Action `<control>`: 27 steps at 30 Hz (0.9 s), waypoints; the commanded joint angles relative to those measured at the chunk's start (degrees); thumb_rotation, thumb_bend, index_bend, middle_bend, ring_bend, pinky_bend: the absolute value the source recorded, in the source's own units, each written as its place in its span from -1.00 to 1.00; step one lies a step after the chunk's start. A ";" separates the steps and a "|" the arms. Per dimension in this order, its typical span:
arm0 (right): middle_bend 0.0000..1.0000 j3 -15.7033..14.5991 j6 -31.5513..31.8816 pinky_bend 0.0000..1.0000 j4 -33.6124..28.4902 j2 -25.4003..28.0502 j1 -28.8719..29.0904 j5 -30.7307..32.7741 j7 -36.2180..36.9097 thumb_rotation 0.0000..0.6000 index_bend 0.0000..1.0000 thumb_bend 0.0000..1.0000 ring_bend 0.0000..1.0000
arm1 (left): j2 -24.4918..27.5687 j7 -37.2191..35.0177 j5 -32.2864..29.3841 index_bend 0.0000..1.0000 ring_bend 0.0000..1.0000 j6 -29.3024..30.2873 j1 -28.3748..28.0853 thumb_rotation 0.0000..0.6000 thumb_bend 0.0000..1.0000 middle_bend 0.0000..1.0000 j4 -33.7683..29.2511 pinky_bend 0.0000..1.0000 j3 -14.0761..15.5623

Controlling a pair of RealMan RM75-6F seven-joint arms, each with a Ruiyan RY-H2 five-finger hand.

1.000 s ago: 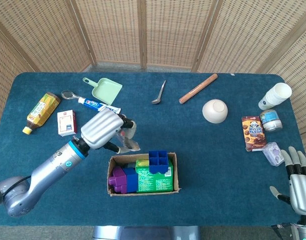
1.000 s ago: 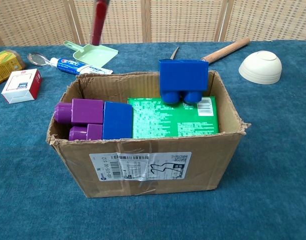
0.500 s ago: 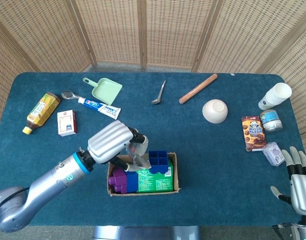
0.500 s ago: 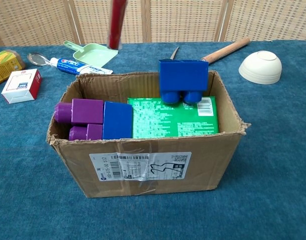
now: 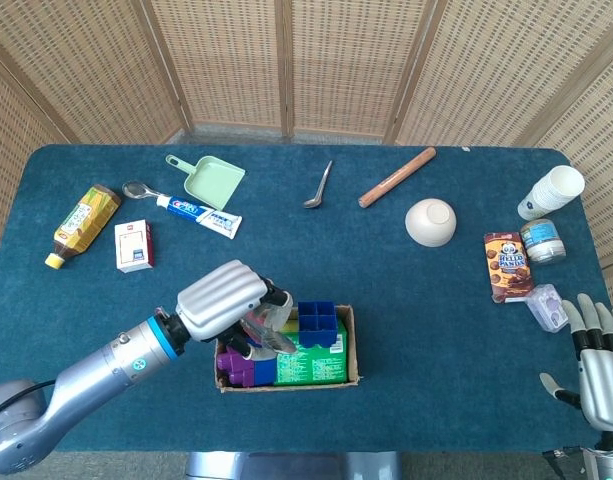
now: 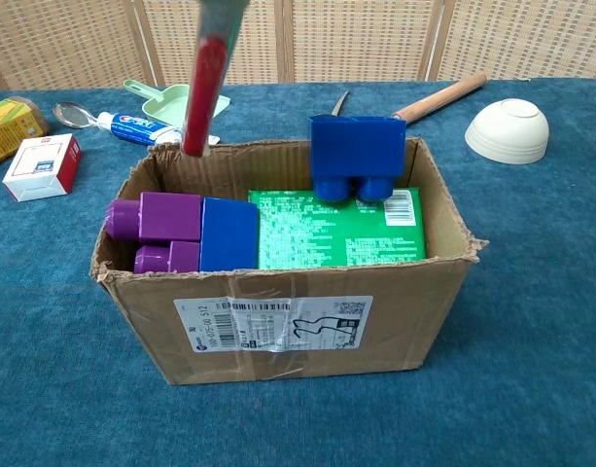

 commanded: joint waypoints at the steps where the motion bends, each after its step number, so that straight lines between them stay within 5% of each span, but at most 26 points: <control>1: -1.00 0.01 -0.02 -1.00 0.03 0.13 -0.02 0.05 0.28 1.00 -0.85 -1.00 -1.00 | -1.72 1.38 -0.21 0.45 0.31 -0.05 -0.35 1.00 -0.38 0.37 0.91 0.80 1.18; 6: -1.00 0.07 -0.05 -1.00 0.08 0.37 -0.04 0.14 0.86 1.00 -0.85 -1.00 -1.00 | -2.90 2.78 -0.64 0.43 0.22 -1.40 -0.91 1.00 -0.39 0.30 1.26 0.78 2.65; 8: -1.00 0.08 -0.11 -1.00 0.08 0.40 -0.01 0.19 0.91 1.00 -0.85 -1.00 -1.00 | -2.03 2.08 -0.48 0.34 -0.14 -3.54 -1.39 1.00 -0.40 -0.02 0.99 0.55 3.11; 10: -1.00 0.05 -0.13 -1.00 0.03 0.44 -0.01 0.15 0.92 1.00 -0.85 -1.00 -1.00 | -1.00 1.92 -0.07 0.05 -0.76 -5.19 -1.82 1.00 -0.42 -0.65 1.16 0.02 3.41; 12: -1.00 0.01 -0.08 -1.00 0.01 0.44 -0.03 0.07 0.86 1.00 -0.85 -1.00 -1.00 | -0.15 1.74 0.28 -0.20 -0.98 -6.30 -2.09 1.00 -0.42 -0.94 1.30 -0.29 3.59; 16: -1.00 0.00 -0.07 -1.00 -0.04 0.40 -0.05 0.11 0.74 1.00 -0.85 -1.00 -1.00 | 0.36 0.89 1.60 -0.51 -1.00 -5.73 -1.60 1.00 -0.43 -1.00 1.47 -0.62 3.49; 27: -1.00 -0.18 -0.51 -1.00 -0.19 0.31 0.12 0.10 0.37 1.00 -0.85 -1.00 -1.00 | -0.09 4.88 5.04 -0.55 -1.00 0.55 1.01 1.00 -0.44 -1.00 3.25 -0.77 4.09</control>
